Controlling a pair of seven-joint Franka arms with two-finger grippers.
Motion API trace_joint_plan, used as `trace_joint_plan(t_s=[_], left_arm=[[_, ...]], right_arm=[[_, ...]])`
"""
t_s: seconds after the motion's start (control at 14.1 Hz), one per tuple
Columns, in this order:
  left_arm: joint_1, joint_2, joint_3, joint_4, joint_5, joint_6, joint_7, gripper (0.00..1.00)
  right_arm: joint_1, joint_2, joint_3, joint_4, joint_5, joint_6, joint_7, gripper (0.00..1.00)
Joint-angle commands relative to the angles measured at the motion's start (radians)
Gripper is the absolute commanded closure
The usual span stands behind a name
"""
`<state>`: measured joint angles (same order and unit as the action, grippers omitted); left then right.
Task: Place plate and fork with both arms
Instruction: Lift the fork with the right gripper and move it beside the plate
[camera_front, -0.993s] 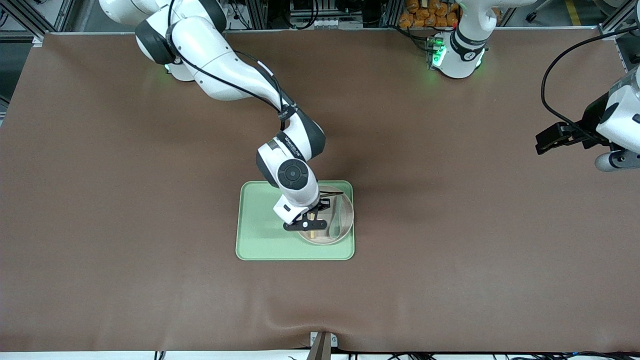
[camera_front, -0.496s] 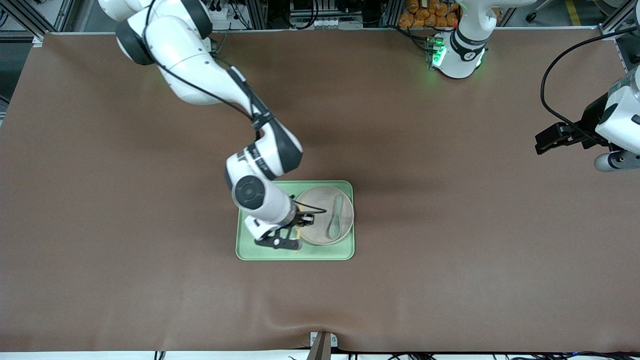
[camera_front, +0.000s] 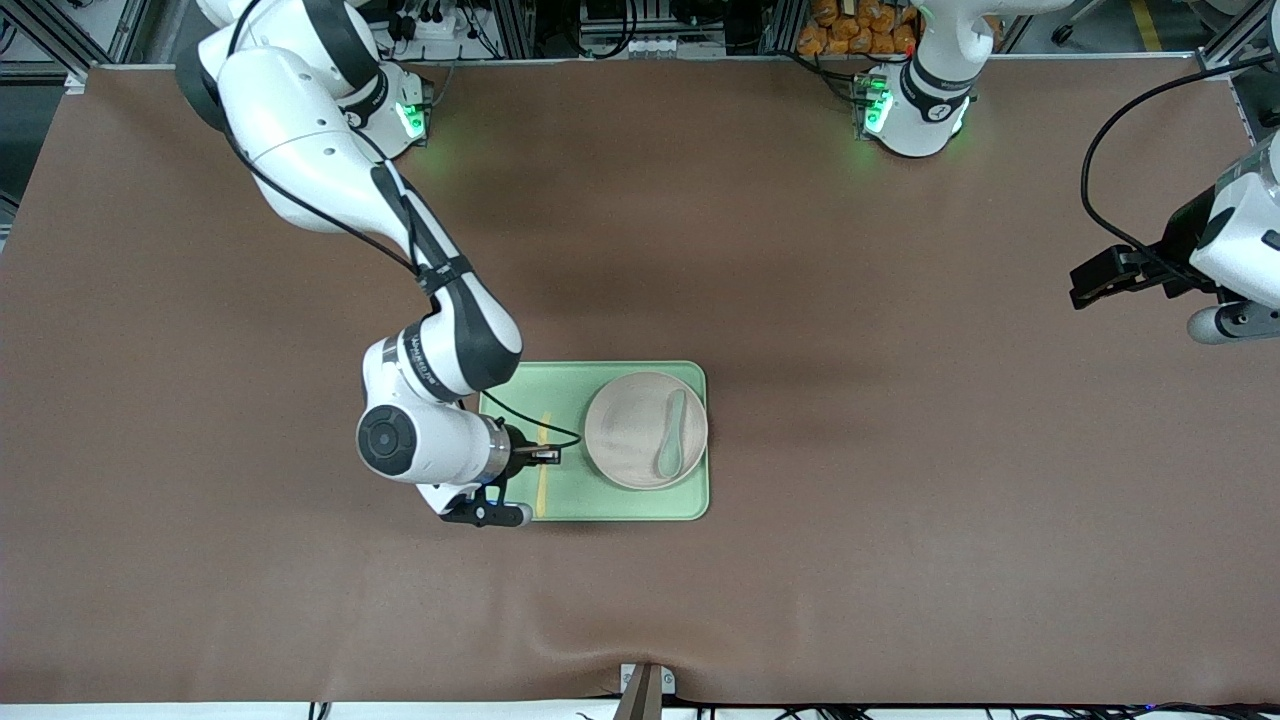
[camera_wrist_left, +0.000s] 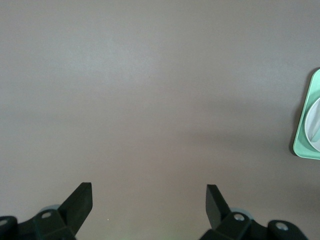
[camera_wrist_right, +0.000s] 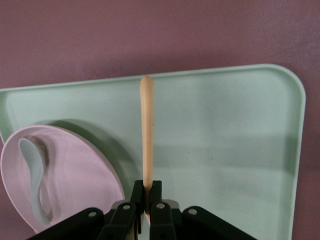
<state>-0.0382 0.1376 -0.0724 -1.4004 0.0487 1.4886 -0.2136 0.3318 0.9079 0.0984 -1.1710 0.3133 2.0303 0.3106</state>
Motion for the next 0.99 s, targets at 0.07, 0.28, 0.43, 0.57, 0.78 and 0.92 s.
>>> trace_joint_plan(t_s=[0.07, 0.28, 0.43, 0.57, 0.78, 0.92], left_arm=[[0.006, -0.006, -0.003, -0.009, 0.007, 0.005, 0.022, 0.0], [0.007, -0.006, -0.003, -0.009, 0.005, 0.005, 0.022, 0.0], [0.007, -0.006, -0.003, -0.009, 0.005, 0.005, 0.022, 0.0], [0.007, -0.006, -0.003, -0.009, 0.005, 0.005, 0.022, 0.0], [0.007, -0.006, -0.003, -0.009, 0.005, 0.005, 0.022, 0.0], [0.007, -0.006, -0.003, -0.011, 0.003, 0.005, 0.022, 0.0]], right_arm=[[-0.034, -0.118, 0.02, -0.229, 0.102, 0.109, -0.118, 0.97], [-0.066, -0.15, 0.02, -0.363, 0.185, 0.198, -0.269, 0.97], [-0.068, -0.161, 0.02, -0.409, 0.248, 0.231, -0.338, 0.95], [-0.066, -0.159, 0.02, -0.426, 0.279, 0.269, -0.346, 0.95], [-0.065, -0.156, 0.02, -0.433, 0.291, 0.278, -0.352, 0.89], [-0.068, -0.153, 0.02, -0.434, 0.293, 0.278, -0.354, 0.76]])
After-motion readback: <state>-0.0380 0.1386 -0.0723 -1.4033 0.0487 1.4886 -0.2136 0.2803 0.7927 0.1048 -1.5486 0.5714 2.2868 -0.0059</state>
